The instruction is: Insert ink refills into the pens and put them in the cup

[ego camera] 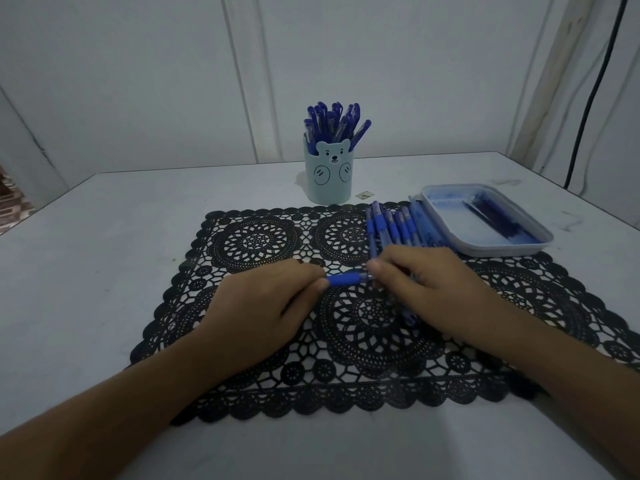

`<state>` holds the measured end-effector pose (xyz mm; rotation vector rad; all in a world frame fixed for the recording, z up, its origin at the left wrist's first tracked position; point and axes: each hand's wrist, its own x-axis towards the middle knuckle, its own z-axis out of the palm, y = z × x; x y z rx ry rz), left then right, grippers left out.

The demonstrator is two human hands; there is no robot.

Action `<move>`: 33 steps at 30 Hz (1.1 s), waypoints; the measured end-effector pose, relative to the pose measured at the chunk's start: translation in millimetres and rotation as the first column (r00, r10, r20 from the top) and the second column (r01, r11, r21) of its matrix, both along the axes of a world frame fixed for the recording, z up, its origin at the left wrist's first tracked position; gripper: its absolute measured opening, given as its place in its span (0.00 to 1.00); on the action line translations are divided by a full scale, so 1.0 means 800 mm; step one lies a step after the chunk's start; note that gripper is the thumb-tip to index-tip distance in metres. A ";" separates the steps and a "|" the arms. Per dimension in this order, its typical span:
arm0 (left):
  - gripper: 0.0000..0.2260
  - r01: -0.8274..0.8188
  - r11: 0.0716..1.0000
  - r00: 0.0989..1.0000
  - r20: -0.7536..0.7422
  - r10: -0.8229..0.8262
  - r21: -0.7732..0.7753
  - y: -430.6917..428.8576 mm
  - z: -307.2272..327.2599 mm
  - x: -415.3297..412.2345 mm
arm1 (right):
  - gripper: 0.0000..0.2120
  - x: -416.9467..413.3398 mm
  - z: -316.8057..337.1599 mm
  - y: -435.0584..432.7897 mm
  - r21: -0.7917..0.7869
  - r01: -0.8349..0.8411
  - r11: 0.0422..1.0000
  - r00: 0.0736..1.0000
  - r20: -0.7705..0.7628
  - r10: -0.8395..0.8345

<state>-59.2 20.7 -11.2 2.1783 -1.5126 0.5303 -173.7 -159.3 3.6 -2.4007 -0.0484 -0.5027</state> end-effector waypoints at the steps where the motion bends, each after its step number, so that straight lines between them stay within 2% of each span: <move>1: 0.13 -0.002 1.000 1.000 -0.006 0.002 0.000 0.000 0.000 0.000 | 0.08 0.000 0.000 -0.002 0.010 -0.013 1.000 1.000 0.000 0.013; 2: 0.13 -0.007 1.000 1.000 -0.016 0.007 -0.002 0.000 0.000 0.000 | 0.05 0.000 0.001 -0.003 0.020 -0.023 1.000 1.000 -0.011 0.023; 4: 0.13 -0.015 1.000 1.000 -0.024 0.015 -0.007 -0.001 0.000 0.001 | 0.13 -0.001 0.003 -0.002 0.037 -0.017 0.999 0.999 -0.040 0.019; 6: 0.13 -0.016 1.000 1.000 -0.010 0.016 0.002 -0.002 -0.001 0.001 | 0.16 -0.002 0.003 -0.001 0.044 0.009 0.999 0.999 -0.047 -0.007; 7: 0.13 -0.013 1.000 1.000 -0.007 0.013 0.006 -0.002 -0.001 0.001 | 0.14 -0.002 0.004 -0.001 0.029 0.017 0.999 0.999 -0.046 -0.015; 9: 0.14 -0.008 1.000 1.000 -0.024 0.008 0.002 -0.002 -0.001 0.002 | 0.03 -0.001 0.002 -0.003 0.053 0.002 0.999 0.999 -0.049 0.001; 13: 0.15 -0.008 1.000 0.998 -0.061 0.007 -0.014 -0.002 0.000 0.002 | 0.15 0.001 0.002 -0.002 0.158 0.005 0.987 0.998 -0.057 0.004; 16: 0.14 -0.009 1.000 0.998 -0.064 0.008 -0.015 -0.002 0.000 0.002 | 0.03 0.001 0.003 0.001 0.218 0.018 0.976 1.000 0.008 -0.020; 22: 0.16 -0.003 0.998 0.991 -0.133 -0.004 -0.056 -0.004 -0.003 0.005 | 0.11 0.004 0.003 -0.001 0.257 0.003 0.967 0.998 0.055 -0.017; 24: 0.15 -0.001 0.998 0.990 -0.140 -0.008 -0.066 -0.004 -0.003 0.005 | 0.10 0.003 0.003 -0.002 0.261 0.001 0.965 0.999 0.050 -0.014; 26: 0.15 0.003 0.998 0.991 -0.136 -0.012 -0.068 -0.003 -0.003 0.006 | 0.05 0.002 0.005 -0.001 0.280 0.003 0.960 0.999 0.040 -0.015; 27: 0.15 0.004 0.998 0.991 -0.132 -0.013 -0.068 -0.003 -0.002 0.006 | 0.05 0.001 0.006 0.000 0.269 0.015 0.963 0.999 0.025 -0.023; 30: 0.15 0.000 0.999 0.993 -0.116 -0.005 -0.046 -0.003 -0.002 0.005 | 0.14 -0.001 0.006 0.003 0.151 0.055 0.987 0.998 -0.048 -0.048; 31: 0.15 -0.002 0.999 0.994 -0.109 -0.002 -0.036 -0.003 -0.002 0.004 | 0.14 0.000 0.006 0.003 0.113 0.056 0.992 0.997 -0.059 -0.050; 33: 0.15 -0.001 1.000 0.995 -0.105 -0.002 -0.030 -0.002 -0.003 0.004 | 0.05 -0.001 0.007 0.001 0.114 0.041 0.993 0.997 -0.067 -0.033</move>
